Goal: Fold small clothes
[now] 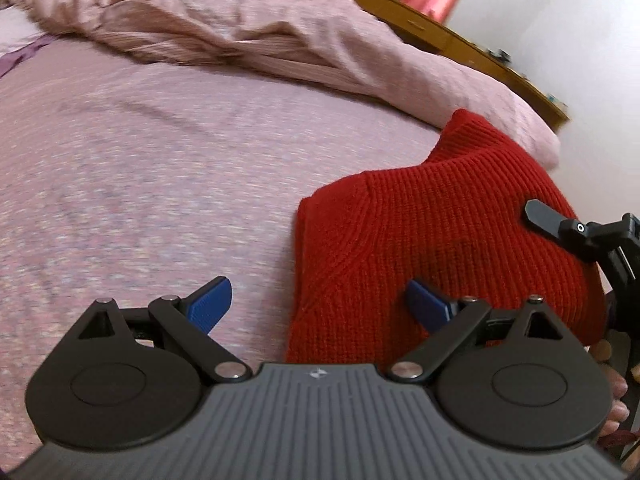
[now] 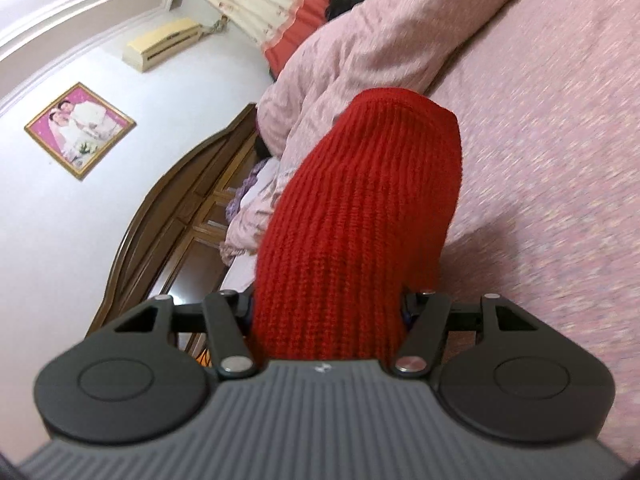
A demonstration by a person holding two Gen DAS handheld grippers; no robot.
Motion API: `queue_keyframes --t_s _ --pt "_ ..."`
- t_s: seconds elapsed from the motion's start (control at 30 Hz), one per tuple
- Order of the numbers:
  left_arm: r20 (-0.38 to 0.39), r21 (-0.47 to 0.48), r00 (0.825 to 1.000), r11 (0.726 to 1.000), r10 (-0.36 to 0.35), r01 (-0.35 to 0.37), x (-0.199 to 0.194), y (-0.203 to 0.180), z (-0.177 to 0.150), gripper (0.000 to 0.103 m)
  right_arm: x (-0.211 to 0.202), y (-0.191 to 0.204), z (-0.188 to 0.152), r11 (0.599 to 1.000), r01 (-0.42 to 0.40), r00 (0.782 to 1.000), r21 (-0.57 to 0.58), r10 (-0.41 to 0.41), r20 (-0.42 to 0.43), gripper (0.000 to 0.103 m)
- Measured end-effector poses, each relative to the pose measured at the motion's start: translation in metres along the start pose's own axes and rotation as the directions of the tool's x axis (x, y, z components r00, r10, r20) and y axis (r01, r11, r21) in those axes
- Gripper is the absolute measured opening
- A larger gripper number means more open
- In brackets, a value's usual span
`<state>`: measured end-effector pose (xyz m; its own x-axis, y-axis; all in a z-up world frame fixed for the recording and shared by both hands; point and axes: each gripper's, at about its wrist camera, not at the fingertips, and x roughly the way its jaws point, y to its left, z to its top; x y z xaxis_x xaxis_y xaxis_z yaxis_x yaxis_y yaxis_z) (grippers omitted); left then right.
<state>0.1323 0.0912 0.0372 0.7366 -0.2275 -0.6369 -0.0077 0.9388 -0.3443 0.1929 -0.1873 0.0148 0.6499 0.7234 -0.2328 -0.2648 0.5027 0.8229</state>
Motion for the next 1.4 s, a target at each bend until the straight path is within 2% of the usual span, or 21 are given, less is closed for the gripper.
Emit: queue_keyframes --t_s 0.13,0.33,0.53,0.67,0.9,1.03,1.13,1.17,1.2,1.27,1.3,1.37,1.4 --pt "-0.031 0.064 0.999 0.997 -0.039 0.041 0.012 -0.034 -0.008 0.097 -0.032 -0.017 0.010 0.999 0.031 0.999 0.021 -0.032 0.023 0.063" --pt "-0.102 0.136 0.993 0.988 -0.054 0.068 0.032 -0.078 -0.029 0.097 -0.069 -0.052 0.016 0.993 0.099 0.995 0.057 -0.100 0.016 0.063" --pt "-0.139 0.203 0.990 0.978 -0.008 0.036 0.044 -0.098 -0.045 0.097 -0.083 -0.096 0.014 0.973 0.196 0.980 0.124 -0.197 -0.006 0.065" --pt "-0.164 0.213 0.986 0.977 0.032 0.004 0.052 -0.098 -0.050 0.097 -0.078 -0.114 0.001 0.960 0.251 0.968 0.121 -0.251 -0.018 0.069" --pt "-0.149 0.261 0.987 0.965 0.052 -0.012 0.049 -0.106 -0.054 0.098 -0.084 -0.115 -0.008 0.950 0.309 0.951 0.044 -0.309 0.003 0.077" --pt "-0.114 0.294 0.991 0.955 0.068 -0.032 0.040 -0.112 -0.054 0.097 -0.096 -0.094 -0.001 0.928 0.371 0.929 -0.028 -0.371 0.013 0.077" --pt "-0.074 0.308 0.994 0.950 0.079 -0.053 0.031 -0.116 -0.053 0.097 -0.109 -0.070 0.000 0.903 0.412 0.911 -0.126 -0.405 0.077 0.076" --pt "-0.062 0.309 0.995 0.949 0.080 -0.058 0.028 -0.117 -0.052 0.097 -0.115 -0.063 -0.001 0.901 0.406 0.913 -0.149 -0.394 0.107 0.073" --pt "-0.046 0.309 0.996 0.949 0.081 -0.063 0.026 -0.118 -0.051 0.097 -0.120 -0.058 -0.002 0.907 0.388 0.920 -0.160 -0.371 0.128 0.065" --pt "-0.024 0.312 0.996 0.947 0.083 -0.071 0.024 -0.120 -0.049 0.097 -0.125 -0.046 -0.002 0.925 0.332 0.941 -0.182 -0.313 0.128 0.056" --pt "-0.018 0.315 0.996 0.946 0.087 -0.077 0.025 -0.121 -0.049 0.097 -0.126 -0.041 -0.003 0.927 0.320 0.946 -0.195 -0.299 0.127 0.041" --pt "-0.021 0.316 0.993 0.943 0.114 -0.102 0.028 -0.121 -0.049 0.097 -0.121 -0.035 -0.005 0.922 0.318 0.947 -0.222 -0.301 0.111 0.028" --pt "-0.028 0.311 0.992 0.944 0.126 -0.111 0.030 -0.120 -0.049 0.097 -0.120 -0.034 -0.008 0.920 0.319 0.948 -0.228 -0.302 0.104 0.027"
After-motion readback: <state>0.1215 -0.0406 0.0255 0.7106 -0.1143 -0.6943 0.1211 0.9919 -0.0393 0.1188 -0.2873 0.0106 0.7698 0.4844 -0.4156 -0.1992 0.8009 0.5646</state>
